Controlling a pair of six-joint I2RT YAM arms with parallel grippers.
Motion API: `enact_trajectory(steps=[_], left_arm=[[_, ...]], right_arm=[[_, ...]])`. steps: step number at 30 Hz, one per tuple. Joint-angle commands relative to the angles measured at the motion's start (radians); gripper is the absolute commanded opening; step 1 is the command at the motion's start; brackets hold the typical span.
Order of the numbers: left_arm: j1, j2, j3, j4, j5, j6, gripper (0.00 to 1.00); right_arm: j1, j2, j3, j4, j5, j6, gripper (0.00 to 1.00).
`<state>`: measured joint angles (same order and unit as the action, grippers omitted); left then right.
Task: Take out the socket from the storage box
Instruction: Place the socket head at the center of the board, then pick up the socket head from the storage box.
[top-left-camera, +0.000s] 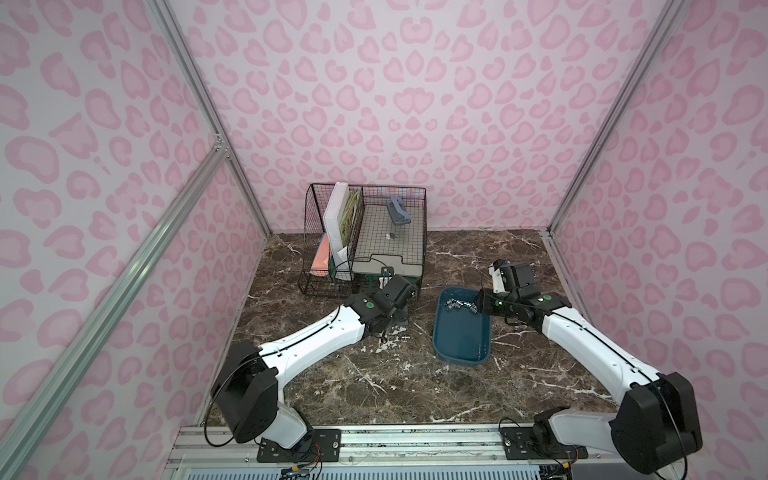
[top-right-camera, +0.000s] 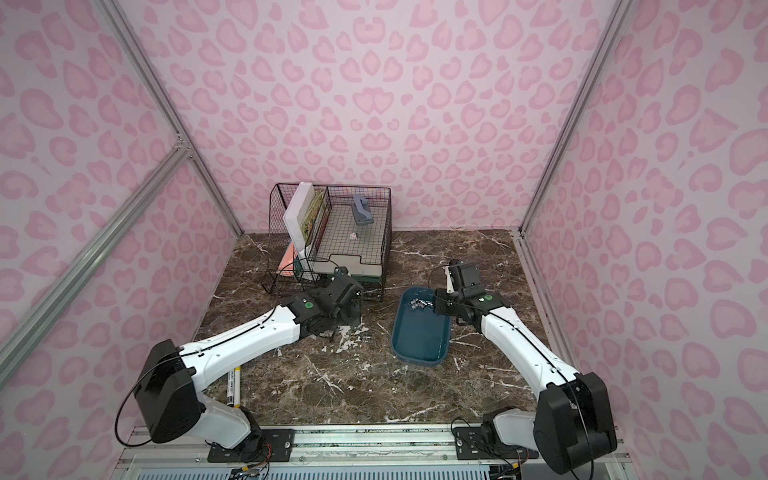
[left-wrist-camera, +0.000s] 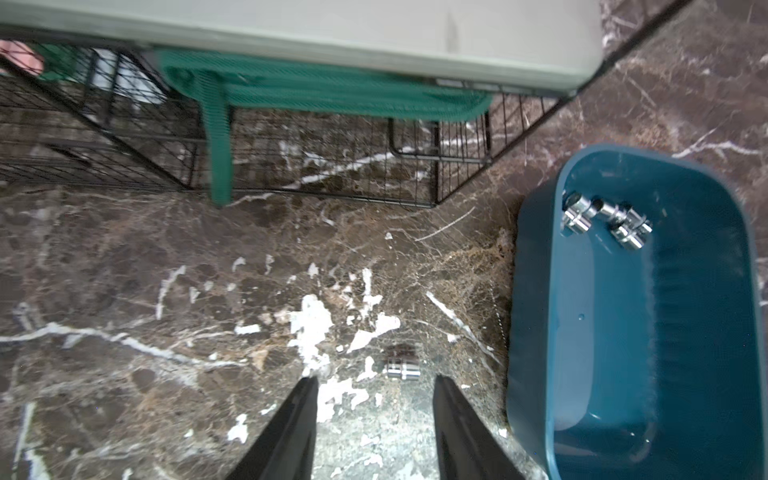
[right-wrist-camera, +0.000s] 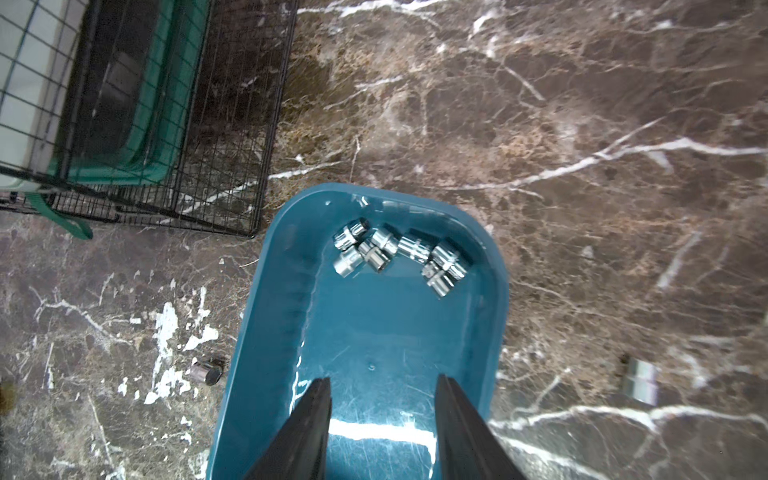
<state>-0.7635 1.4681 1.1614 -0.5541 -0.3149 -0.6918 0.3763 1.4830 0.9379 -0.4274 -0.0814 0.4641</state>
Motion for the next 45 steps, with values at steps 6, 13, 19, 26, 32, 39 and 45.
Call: enact_trajectory(steps=[6, 13, 19, 26, 32, 39, 45], left_arm=[[0.146, -0.184, -0.048, -0.091, 0.041, 0.08, 0.57], [0.219, -0.26, -0.117, -0.09, 0.087, 0.113, 0.61], [0.224, -0.266, -0.141, -0.081, 0.099, 0.118, 0.61], [0.228, -0.261, -0.143, -0.078, 0.117, 0.118, 0.61], [0.229, -0.265, -0.147, -0.078, 0.119, 0.117, 0.61], [0.23, -0.261, -0.153, -0.068, 0.126, 0.114, 0.61], [0.229, -0.254, -0.155, -0.059, 0.137, 0.11, 0.61]], right_arm=[[0.038, 0.157, 0.045, 0.089, 0.036, -0.025, 0.46], [0.039, 0.274, 0.103, 0.104, 0.066, -0.102, 0.47], [0.048, 0.347, 0.139, 0.123, 0.019, -0.143, 0.44], [0.072, 0.451, 0.212, 0.084, 0.024, -0.233, 0.38], [0.073, 0.485, 0.223, 0.088, 0.03, -0.234, 0.33], [0.072, 0.498, 0.214, 0.095, 0.037, -0.239, 0.24], [0.073, 0.511, 0.205, 0.098, 0.058, -0.24, 0.24]])
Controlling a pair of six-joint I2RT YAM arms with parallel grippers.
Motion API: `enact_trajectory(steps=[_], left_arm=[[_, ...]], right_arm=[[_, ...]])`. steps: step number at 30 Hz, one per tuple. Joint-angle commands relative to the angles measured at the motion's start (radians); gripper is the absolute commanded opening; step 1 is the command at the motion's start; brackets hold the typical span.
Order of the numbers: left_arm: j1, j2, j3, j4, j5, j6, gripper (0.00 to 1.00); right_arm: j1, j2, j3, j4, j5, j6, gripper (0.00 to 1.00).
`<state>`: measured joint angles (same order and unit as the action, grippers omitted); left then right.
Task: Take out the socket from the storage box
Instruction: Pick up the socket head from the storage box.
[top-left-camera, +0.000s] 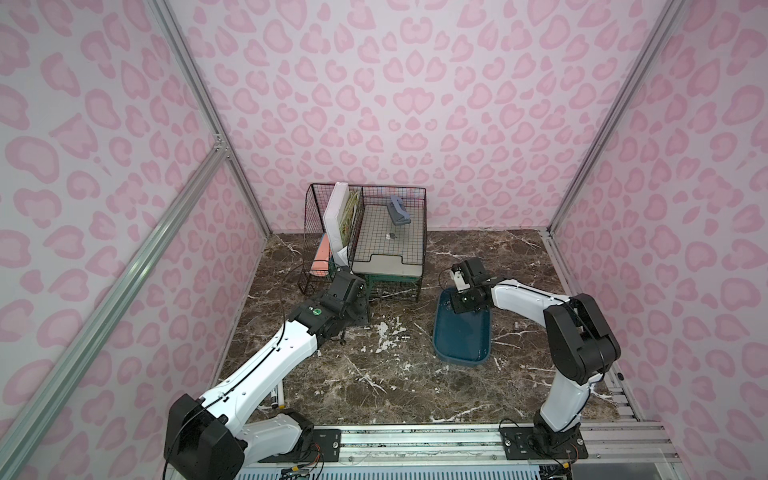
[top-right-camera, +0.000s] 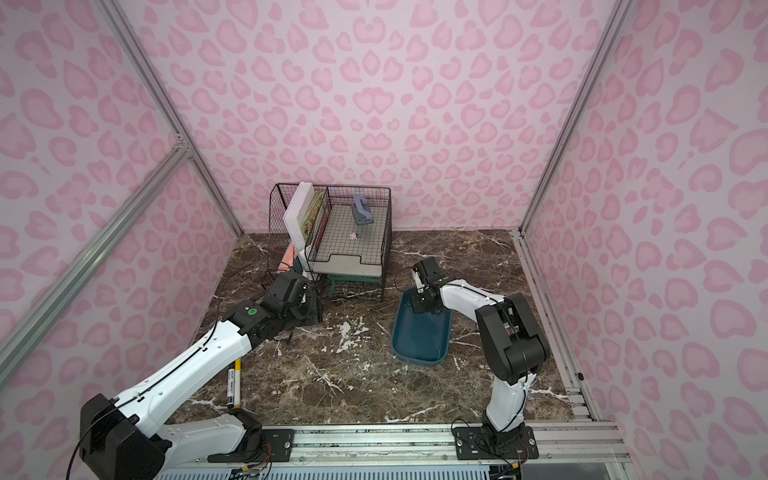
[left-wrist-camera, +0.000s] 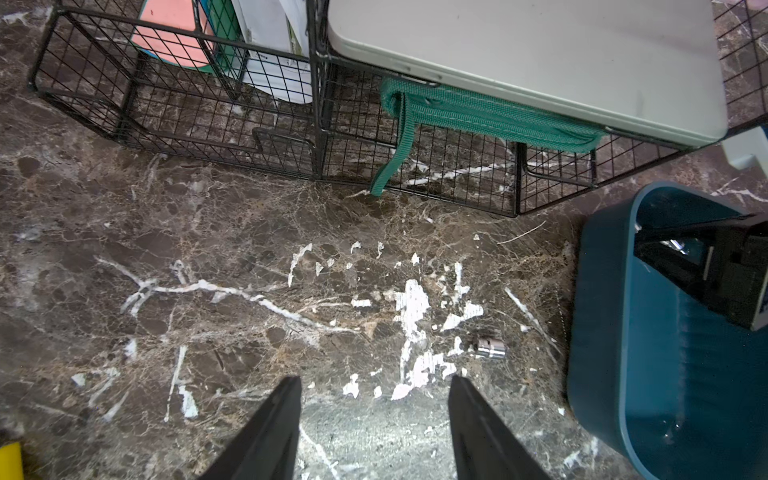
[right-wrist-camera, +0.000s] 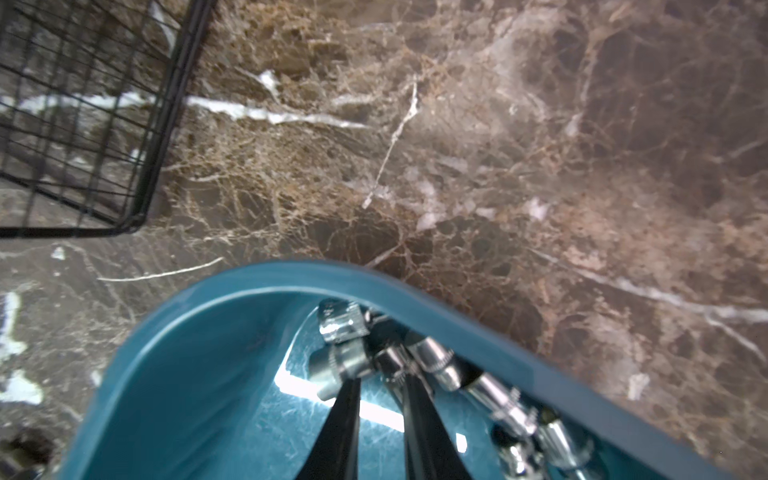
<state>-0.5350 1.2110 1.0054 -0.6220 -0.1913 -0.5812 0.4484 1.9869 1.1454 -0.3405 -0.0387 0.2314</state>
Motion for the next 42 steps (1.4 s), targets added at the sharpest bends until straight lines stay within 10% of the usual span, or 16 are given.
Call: enact_trajectory(steps=[1, 15, 26, 42], left_arm=[[0.001, 0.004, 0.002, 0.01, 0.015, -0.001, 0.61], [0.001, 0.002, -0.001, 0.015, 0.023, -0.002, 0.61], [0.001, 0.006, 0.006, 0.013, 0.025, 0.001, 0.61], [0.001, -0.025, 0.009, 0.002, 0.026, 0.015, 0.63]], right_arm=[[0.0, 0.009, -0.002, 0.011, 0.016, -0.008, 0.25], [0.0, 0.033, 0.01, 0.015, 0.024, -0.014, 0.29], [0.001, 0.012, 0.0, 0.011, -0.014, -0.004, 0.12], [-0.02, -0.363, -0.106, -0.074, -0.074, 0.015, 0.08]])
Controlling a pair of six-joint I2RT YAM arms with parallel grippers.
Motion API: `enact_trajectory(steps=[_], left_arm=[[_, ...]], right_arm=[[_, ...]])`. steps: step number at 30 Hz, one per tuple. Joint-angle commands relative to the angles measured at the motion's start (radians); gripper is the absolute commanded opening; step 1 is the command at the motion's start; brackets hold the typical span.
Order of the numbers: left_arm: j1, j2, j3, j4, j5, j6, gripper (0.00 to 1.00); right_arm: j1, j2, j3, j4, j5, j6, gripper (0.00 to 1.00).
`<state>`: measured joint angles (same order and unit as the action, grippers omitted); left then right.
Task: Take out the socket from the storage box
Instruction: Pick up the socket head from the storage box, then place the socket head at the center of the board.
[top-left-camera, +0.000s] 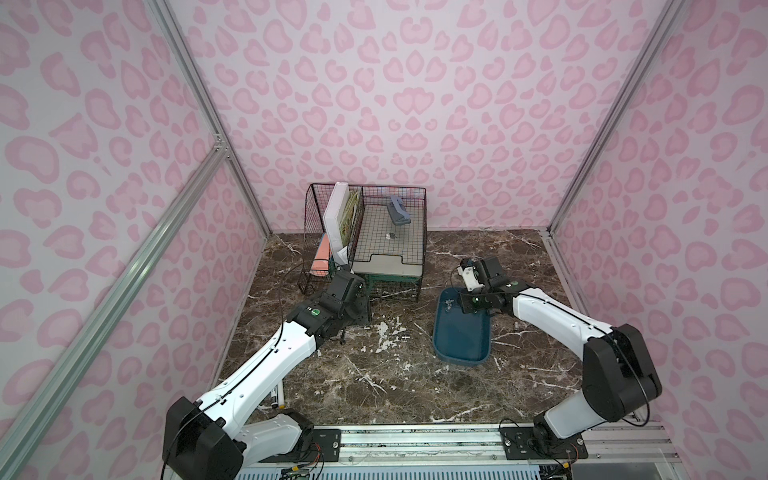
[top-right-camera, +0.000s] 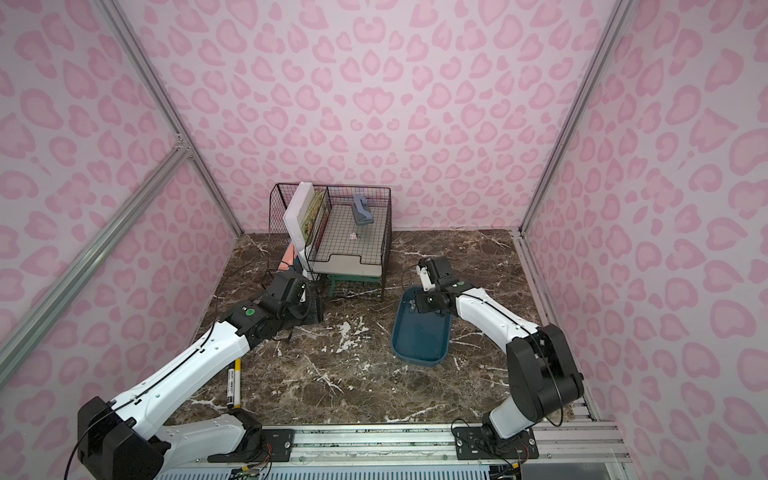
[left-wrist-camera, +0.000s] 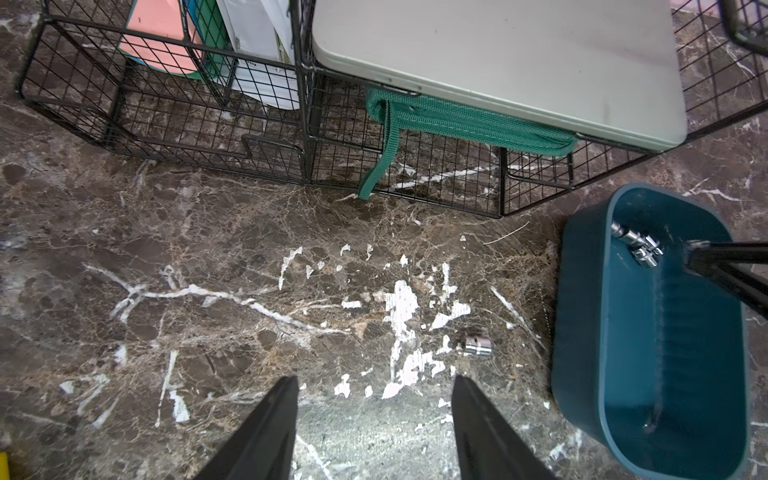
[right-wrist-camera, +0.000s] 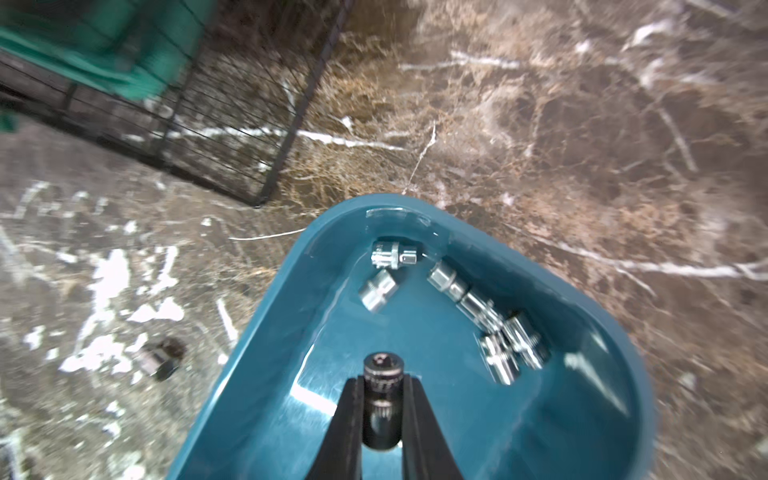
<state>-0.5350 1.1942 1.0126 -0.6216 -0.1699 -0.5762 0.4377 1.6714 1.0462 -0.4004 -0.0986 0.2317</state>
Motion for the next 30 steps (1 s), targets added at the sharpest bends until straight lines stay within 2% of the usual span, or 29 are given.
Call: enact_trajectory(steps=[1, 6, 11, 15, 20, 30], left_arm=[[0.0, -0.011, -0.001, 0.005, 0.006, 0.01, 0.64], [-0.001, -0.016, -0.01, 0.008, 0.015, 0.007, 0.64], [-0.002, -0.016, -0.015, 0.015, 0.025, 0.003, 0.64], [-0.005, -0.013, -0.02, 0.02, 0.026, -0.001, 0.64], [-0.01, -0.007, -0.026, 0.025, 0.027, -0.006, 0.64], [-0.018, 0.01, -0.03, 0.031, 0.013, -0.008, 0.64]], right_arm=[[-0.02, -0.072, -0.011, -0.023, -0.02, 0.017, 0.08], [-0.094, -0.187, -0.046, -0.045, 0.0, 0.043, 0.08], [-0.24, -0.277, -0.133, -0.006, 0.011, 0.097, 0.08], [-0.319, -0.299, -0.178, 0.01, 0.03, 0.115, 0.08], [-0.362, -0.257, -0.2, 0.033, 0.054, 0.116, 0.08], [-0.372, -0.043, -0.168, 0.081, 0.063, 0.133, 0.1]])
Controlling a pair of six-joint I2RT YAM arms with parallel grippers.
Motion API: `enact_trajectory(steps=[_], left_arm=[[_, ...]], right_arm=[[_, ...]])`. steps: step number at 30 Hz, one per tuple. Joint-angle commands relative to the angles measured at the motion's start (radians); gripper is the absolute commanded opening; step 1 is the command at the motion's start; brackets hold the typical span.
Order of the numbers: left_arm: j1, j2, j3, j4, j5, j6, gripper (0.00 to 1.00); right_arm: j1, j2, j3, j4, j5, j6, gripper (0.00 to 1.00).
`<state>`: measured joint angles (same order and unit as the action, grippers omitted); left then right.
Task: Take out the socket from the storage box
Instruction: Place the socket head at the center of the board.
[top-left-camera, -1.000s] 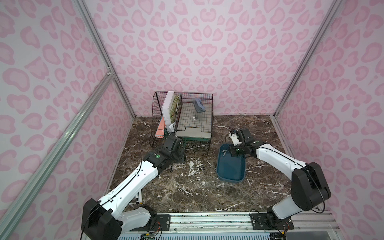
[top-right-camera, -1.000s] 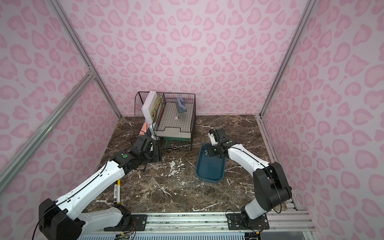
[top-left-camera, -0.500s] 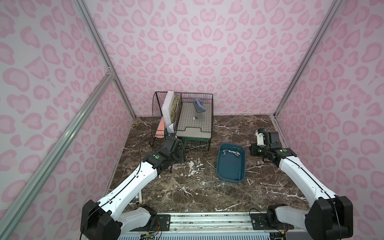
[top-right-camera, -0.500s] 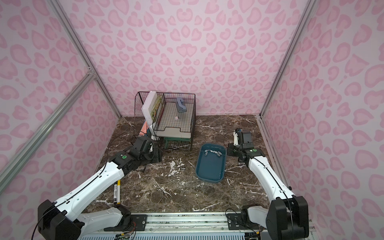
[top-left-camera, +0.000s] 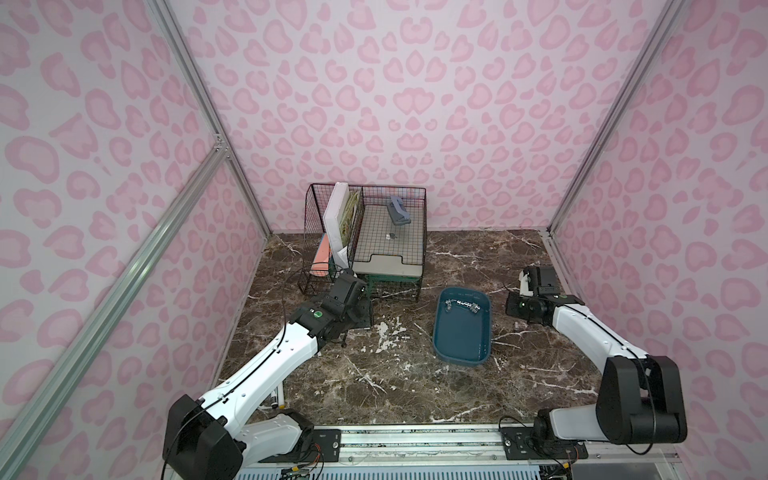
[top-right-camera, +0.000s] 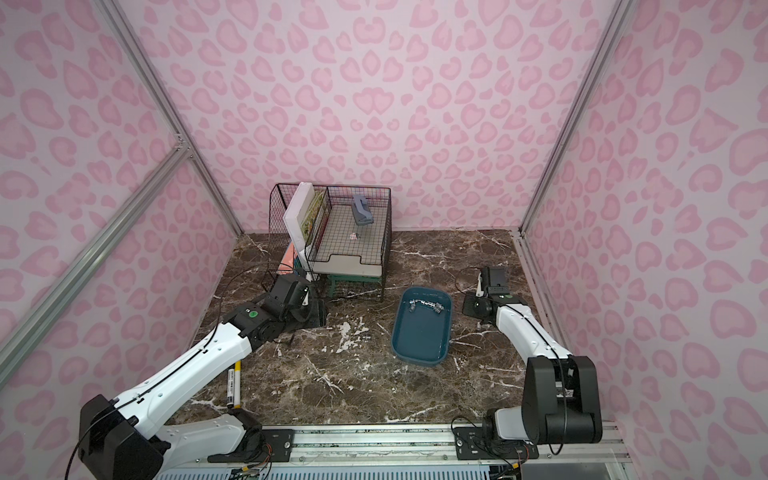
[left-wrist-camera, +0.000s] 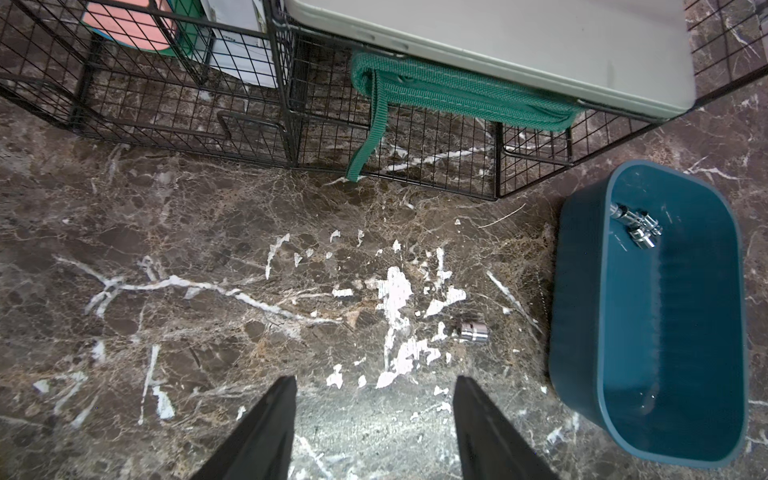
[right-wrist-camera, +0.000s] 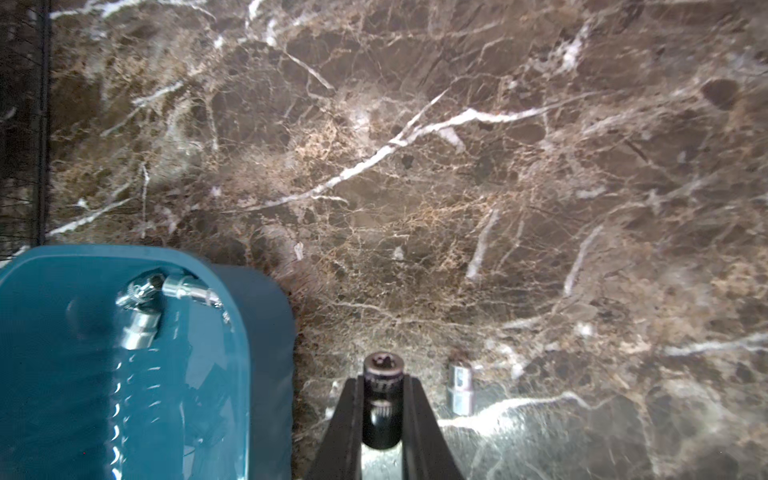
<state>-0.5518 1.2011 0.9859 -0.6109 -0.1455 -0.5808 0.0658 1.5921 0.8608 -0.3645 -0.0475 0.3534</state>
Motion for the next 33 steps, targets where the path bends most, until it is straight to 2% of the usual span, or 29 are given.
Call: enact_trajectory(steps=[1, 9, 22, 33], left_arm=[[-0.002, 0.003, -0.004, 0.022, -0.012, -0.004, 0.64], [-0.003, 0.008, -0.002, 0.022, -0.014, -0.004, 0.64], [-0.005, 0.02, 0.003, 0.022, -0.015, -0.006, 0.64], [-0.008, 0.023, 0.011, 0.022, -0.012, -0.005, 0.64]], right_arm=[[0.0, 0.058, 0.022, 0.047, 0.017, 0.012, 0.1], [0.0, 0.164, 0.046, 0.063, 0.032, 0.012, 0.11], [0.002, 0.23, 0.067, 0.071, 0.043, 0.001, 0.15], [0.001, 0.231, 0.053, 0.085, 0.037, 0.005, 0.25]])
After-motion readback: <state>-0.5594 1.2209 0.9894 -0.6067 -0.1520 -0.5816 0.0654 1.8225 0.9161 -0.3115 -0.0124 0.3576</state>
